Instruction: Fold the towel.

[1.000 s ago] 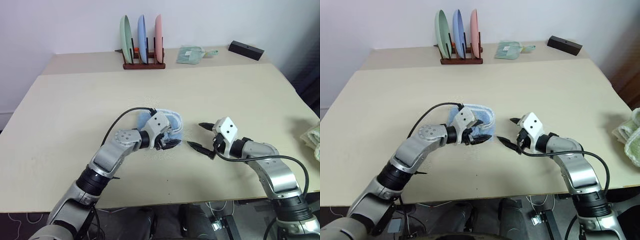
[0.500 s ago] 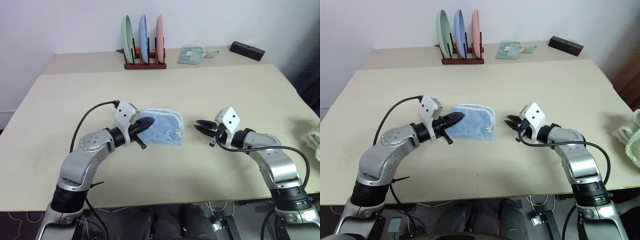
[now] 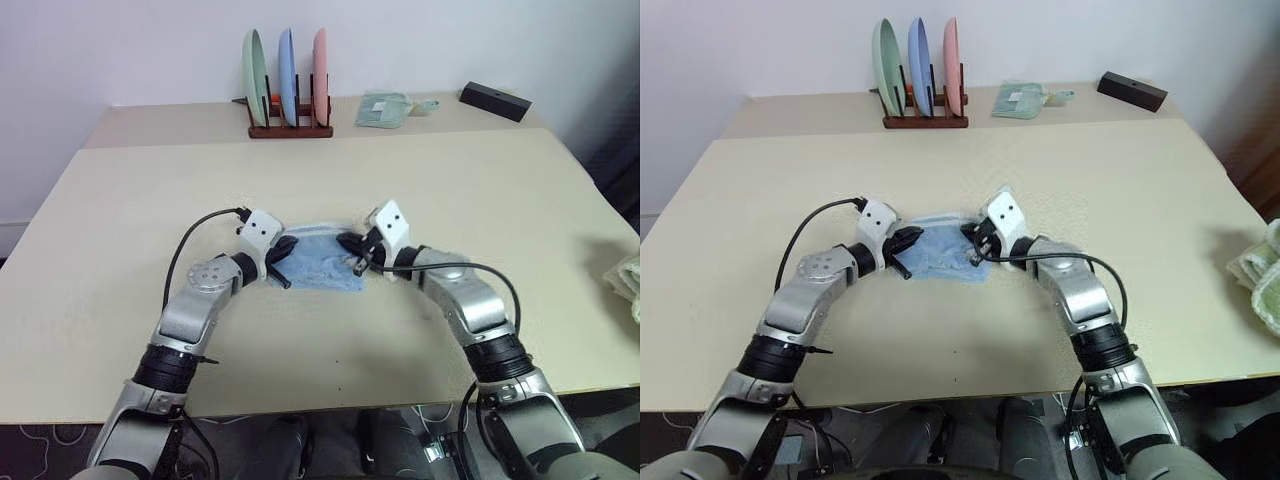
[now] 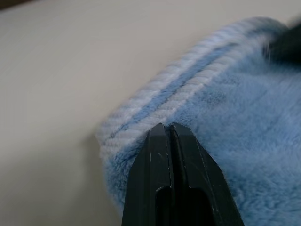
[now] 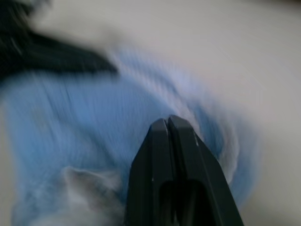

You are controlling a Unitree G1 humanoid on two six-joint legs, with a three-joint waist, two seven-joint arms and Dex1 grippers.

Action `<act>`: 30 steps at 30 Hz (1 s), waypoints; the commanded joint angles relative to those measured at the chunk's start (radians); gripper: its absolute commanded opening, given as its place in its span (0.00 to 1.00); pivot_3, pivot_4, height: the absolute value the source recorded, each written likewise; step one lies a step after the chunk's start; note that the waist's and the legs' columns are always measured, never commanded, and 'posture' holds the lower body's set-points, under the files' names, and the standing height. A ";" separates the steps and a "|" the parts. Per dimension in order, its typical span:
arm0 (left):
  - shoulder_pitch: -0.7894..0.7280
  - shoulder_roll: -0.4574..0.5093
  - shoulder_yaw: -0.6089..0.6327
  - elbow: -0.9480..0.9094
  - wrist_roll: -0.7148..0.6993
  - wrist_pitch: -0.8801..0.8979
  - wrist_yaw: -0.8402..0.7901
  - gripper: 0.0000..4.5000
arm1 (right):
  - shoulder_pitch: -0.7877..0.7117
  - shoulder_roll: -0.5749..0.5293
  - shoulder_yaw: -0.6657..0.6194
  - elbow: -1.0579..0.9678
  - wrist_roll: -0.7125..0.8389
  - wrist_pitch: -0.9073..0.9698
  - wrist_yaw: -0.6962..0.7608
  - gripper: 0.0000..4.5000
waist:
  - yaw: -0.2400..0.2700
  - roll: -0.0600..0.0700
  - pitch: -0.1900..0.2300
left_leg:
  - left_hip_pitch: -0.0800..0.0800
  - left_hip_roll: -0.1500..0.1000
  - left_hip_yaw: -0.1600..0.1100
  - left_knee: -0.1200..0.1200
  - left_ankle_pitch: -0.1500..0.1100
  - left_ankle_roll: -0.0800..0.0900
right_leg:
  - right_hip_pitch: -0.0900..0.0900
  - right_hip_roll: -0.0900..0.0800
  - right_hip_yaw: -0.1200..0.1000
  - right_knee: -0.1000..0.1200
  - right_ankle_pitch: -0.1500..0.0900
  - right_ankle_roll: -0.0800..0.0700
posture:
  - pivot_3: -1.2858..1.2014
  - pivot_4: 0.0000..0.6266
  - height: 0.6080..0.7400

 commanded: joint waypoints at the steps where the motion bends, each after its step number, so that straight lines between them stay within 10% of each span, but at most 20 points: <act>1: 0.025 -0.015 0.017 0.019 0.013 -0.029 0.014 0.02 | 0.021 -0.004 0.009 0.016 -0.038 -0.032 -0.004 0.00 | -0.001 0.001 -0.002 | 0.001 0.000 0.001 0.000 0.000 0.000 | 0.000 0.000 0.000 0.000 0.000 0.000 | 0.52 0.24 1.00; 9: 0.086 -0.028 0.072 -0.063 -0.029 -0.063 -0.003 0.02 | 0.053 -0.028 -0.053 -0.049 -0.004 -0.053 0.018 0.00 | 0.000 0.001 -0.003 | 0.002 0.000 0.000 0.000 0.000 0.000 | 0.002 0.000 0.001 0.001 0.000 0.000 | 0.52 0.24 1.00; 18: 0.206 0.126 0.230 -0.313 -0.120 -0.084 -0.098 0.02 | 0.078 -0.113 -0.268 -0.348 0.321 0.383 0.054 0.95 | -0.004 0.001 -0.002 | 0.000 0.001 0.000 -0.001 0.000 0.000 | -0.001 0.000 0.001 0.000 0.000 0.000 | 0.52 0.24 1.00; 30: 0.331 0.203 0.198 -0.471 -0.166 -0.094 -0.217 0.02 | -0.024 0.074 -0.382 -0.245 0.483 0.806 -0.203 0.98 | -0.001 0.002 -0.002 | 0.000 0.001 0.001 -0.001 0.000 0.000 | 0.000 0.000 0.001 0.000 0.001 -0.001 | 0.52 0.24 1.00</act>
